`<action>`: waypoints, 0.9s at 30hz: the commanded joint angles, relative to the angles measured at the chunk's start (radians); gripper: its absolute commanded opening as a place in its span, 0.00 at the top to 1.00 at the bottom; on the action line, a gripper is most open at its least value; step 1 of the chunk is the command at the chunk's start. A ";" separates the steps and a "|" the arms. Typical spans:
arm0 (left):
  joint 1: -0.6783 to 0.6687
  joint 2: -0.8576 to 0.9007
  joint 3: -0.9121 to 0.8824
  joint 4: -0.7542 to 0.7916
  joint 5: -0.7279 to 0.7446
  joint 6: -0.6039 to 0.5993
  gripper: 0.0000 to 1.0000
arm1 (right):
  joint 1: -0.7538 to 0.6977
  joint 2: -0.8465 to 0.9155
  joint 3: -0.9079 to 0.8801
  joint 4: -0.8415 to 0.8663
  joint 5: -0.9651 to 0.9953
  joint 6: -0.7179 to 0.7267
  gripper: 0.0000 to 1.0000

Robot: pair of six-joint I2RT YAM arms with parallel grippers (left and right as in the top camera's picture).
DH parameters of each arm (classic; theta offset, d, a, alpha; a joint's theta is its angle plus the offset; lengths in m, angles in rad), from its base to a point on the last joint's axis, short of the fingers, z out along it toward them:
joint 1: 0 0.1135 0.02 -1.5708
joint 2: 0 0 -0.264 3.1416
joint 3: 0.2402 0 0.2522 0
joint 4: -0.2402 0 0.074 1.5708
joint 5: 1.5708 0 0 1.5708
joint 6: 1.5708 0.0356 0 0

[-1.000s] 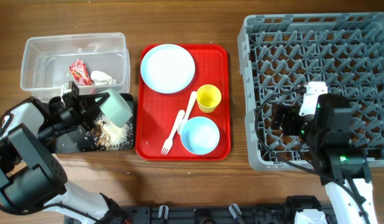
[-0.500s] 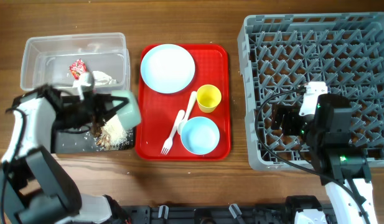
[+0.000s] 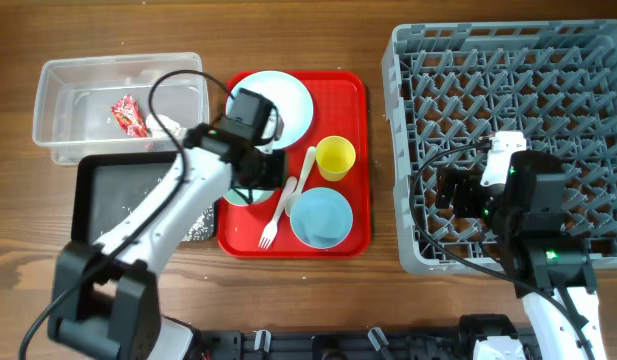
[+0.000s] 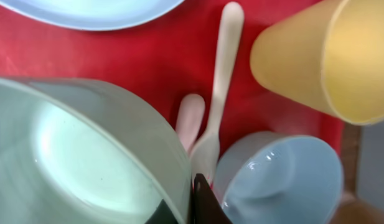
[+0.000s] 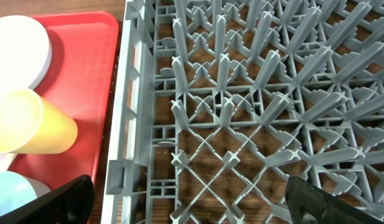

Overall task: Sort waste into correct bins and load items into the dishwasher rack
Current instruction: 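Return the emptied green bowl to the red tray with the left gripper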

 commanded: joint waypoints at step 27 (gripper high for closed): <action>-0.125 0.238 0.129 0.279 -0.012 -0.142 0.58 | 0.004 0.000 0.023 0.001 -0.017 0.014 0.00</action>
